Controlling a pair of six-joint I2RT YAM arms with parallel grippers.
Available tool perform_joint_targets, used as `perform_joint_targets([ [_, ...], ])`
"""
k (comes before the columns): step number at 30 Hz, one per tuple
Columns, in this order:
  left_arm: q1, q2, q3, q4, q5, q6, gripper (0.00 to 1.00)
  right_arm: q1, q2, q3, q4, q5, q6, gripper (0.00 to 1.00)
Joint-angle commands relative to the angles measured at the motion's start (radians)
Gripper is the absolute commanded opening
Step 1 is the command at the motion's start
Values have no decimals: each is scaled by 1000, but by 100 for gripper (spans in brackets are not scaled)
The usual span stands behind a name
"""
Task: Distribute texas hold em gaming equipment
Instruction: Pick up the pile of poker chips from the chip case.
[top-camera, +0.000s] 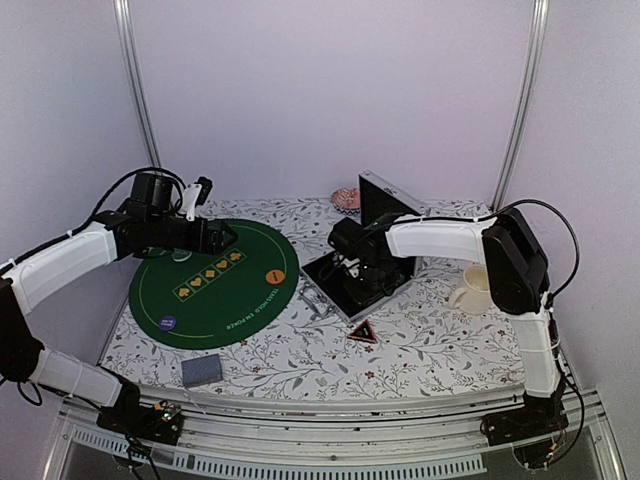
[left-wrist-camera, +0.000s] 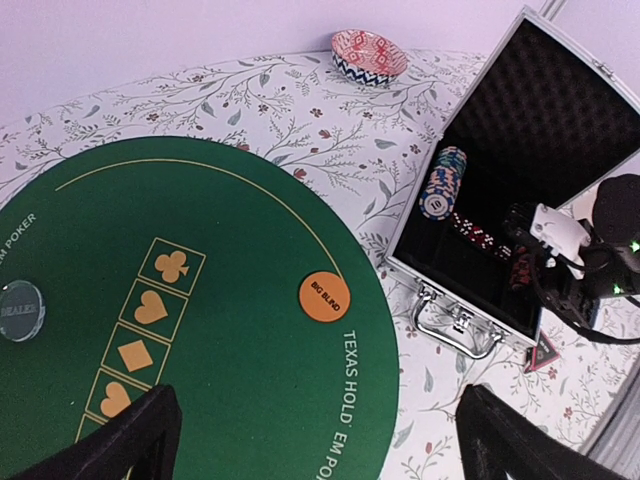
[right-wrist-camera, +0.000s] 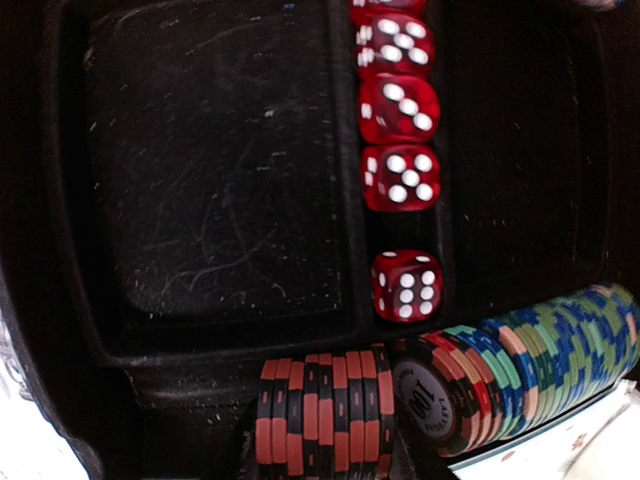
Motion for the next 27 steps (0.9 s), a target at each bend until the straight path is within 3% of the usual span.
perform_joint_targets([
  [1, 5, 0, -12, 18, 14, 11, 98, -12, -5, -13, 28, -3, -1, 12],
  [3, 6, -2, -11, 18, 23, 13, 98, -13, -21, -13, 26, -4, 3, 4],
  [9, 4, -24, -25, 55, 106, 20, 98, -14, -132, -13, 45, -66, 26, 2],
  [16, -45, -108, -55, 123, 200, 62, 92, -14, -286, -42, 146, -332, 56, 2],
  [22, -328, -221, -71, 119, 140, 348, 89, -15, -386, -130, 286, -643, 106, 2],
  [27, -551, -284, -103, 143, -31, 599, 98, -8, -428, -205, 414, -857, 190, 2],
])
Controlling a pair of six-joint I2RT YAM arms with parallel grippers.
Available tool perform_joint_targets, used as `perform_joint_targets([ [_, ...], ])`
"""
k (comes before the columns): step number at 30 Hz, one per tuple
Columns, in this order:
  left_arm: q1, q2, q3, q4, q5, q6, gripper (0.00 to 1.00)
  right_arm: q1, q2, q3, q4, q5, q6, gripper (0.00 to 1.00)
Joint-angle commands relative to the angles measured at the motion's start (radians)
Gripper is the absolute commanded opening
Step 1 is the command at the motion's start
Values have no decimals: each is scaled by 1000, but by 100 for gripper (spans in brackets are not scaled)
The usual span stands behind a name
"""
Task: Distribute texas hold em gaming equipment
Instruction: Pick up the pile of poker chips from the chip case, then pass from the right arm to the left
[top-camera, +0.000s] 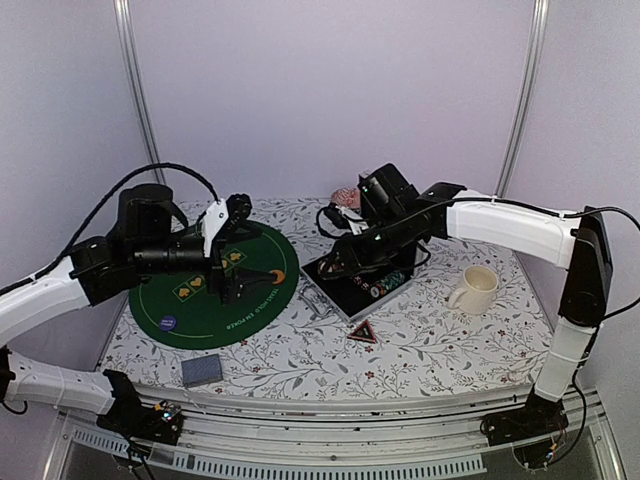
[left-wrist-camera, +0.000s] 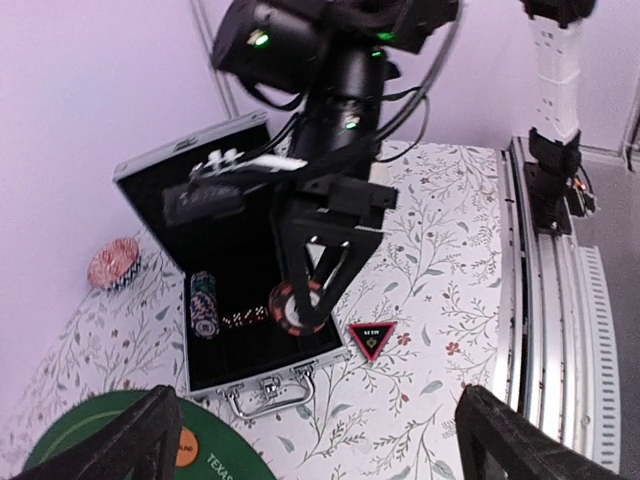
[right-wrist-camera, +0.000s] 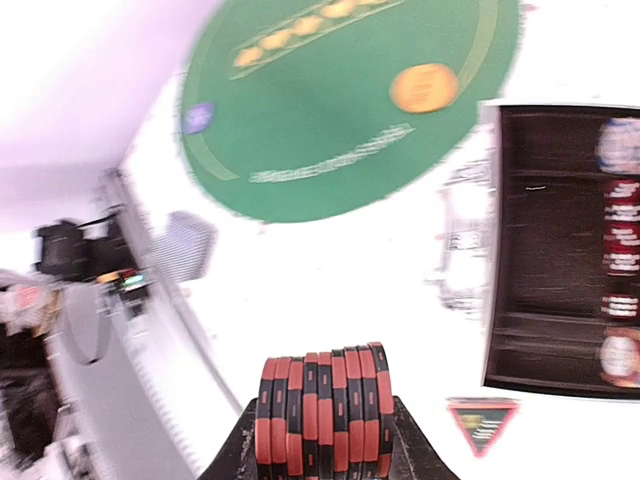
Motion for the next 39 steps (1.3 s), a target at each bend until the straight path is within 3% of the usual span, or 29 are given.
perform_joint_targets([
  [1, -162, -21, -27, 21, -184, 301, 98, 7, -47, -67, 172, -267, 95, 2],
  [6, -264, 79, 4, -38, -258, 416, 98, 40, -47, -103, 256, -340, 148, 2],
  [20, -276, 213, 22, 6, -305, 426, 93, 79, -62, -183, 433, -430, 231, 2],
  [28, -268, 229, 24, 29, -330, 408, 62, 95, -72, -193, 453, -444, 234, 2],
  [36, -253, 231, -1, 52, -346, 411, 66, 95, -78, -198, 474, -459, 240, 2],
  [39, -245, 228, -2, 58, -343, 409, 59, 95, -76, -196, 473, -459, 241, 2],
])
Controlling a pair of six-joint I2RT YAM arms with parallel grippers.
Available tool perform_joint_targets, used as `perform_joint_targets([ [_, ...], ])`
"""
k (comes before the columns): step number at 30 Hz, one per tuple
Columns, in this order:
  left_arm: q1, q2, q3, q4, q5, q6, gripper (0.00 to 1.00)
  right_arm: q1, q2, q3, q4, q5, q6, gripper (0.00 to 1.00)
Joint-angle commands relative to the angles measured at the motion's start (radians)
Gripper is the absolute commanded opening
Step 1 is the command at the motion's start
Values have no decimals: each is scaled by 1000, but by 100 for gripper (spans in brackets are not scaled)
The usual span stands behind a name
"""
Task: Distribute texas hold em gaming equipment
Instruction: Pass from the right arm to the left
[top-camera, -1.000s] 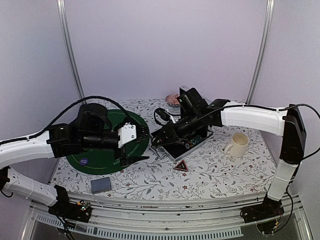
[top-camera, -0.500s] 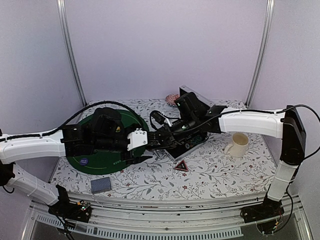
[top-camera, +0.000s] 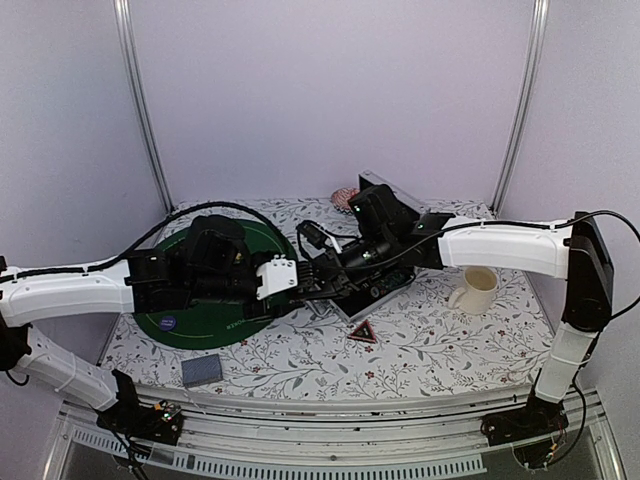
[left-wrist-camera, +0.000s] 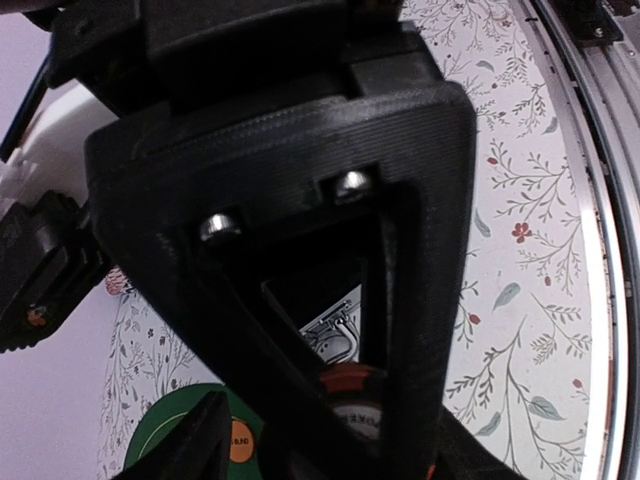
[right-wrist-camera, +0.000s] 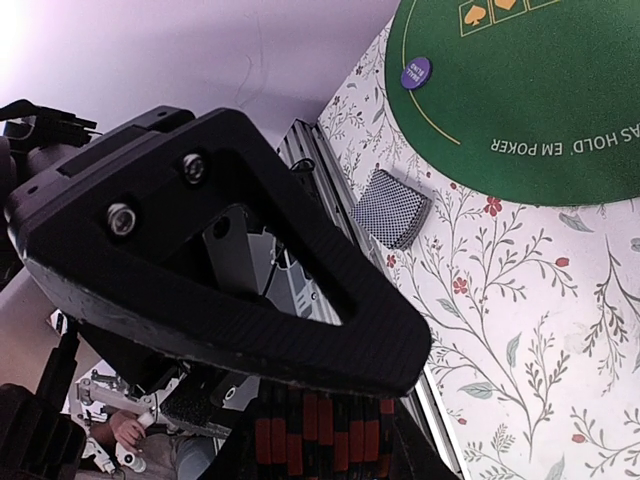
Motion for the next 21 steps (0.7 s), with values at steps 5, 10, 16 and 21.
perform_joint_targets([
  [5, 14, -7, -7, 40, 33, -12, 57, 5, -48, -1, 51, -27, 6, 2],
  [10, 14, 2, -11, 43, 13, -10, 61, 4, -46, 1, 56, -28, 8, 2],
  [16, 18, 11, -14, 36, 11, -6, 54, 5, -47, 1, 56, -33, 5, 2],
  [21, 19, 16, -15, 34, 8, -3, 66, 5, -52, 0, 56, -33, 3, 2],
])
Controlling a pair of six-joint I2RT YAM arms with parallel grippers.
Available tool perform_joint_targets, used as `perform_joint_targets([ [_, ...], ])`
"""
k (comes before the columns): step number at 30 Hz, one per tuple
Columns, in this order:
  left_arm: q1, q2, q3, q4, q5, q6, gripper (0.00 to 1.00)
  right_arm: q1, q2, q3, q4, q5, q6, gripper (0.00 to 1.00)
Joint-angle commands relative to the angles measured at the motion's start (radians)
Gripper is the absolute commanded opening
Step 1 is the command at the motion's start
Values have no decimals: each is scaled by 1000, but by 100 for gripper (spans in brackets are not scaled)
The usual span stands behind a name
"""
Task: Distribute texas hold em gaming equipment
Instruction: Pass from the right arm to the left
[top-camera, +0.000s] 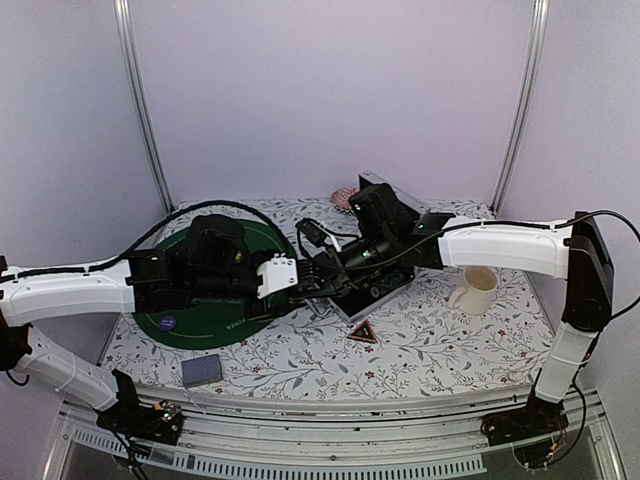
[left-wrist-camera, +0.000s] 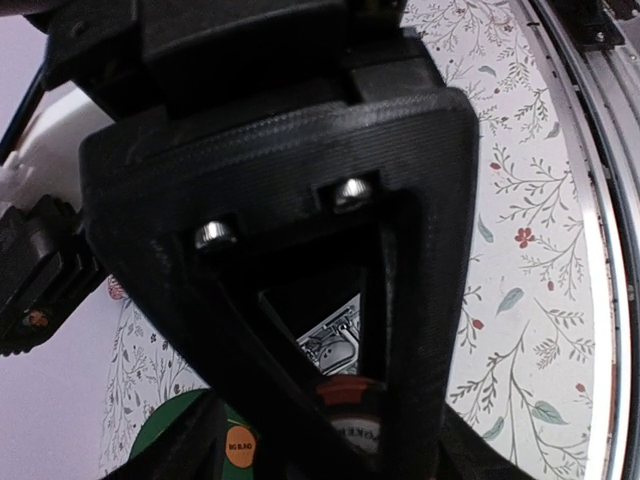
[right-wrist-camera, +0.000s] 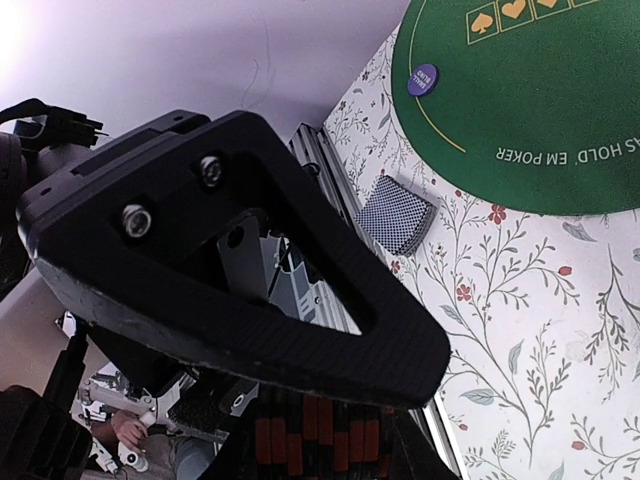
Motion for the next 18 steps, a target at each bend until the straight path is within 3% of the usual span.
perform_joint_targets([
  [1, 11, 15, -12, 16, -3, 0, 67, 5, -52, 0, 34, -27, -1, 2],
  [7, 16, 14, -17, 20, -3, -1, 57, 5, -52, -1, 33, -26, -2, 2],
  [15, 16, 1, -21, 39, 30, -13, 7, 6, -48, -2, 34, -21, -4, 2],
  [18, 16, -7, -23, 42, 48, -24, 0, 3, -46, -2, 34, -14, -5, 2],
])
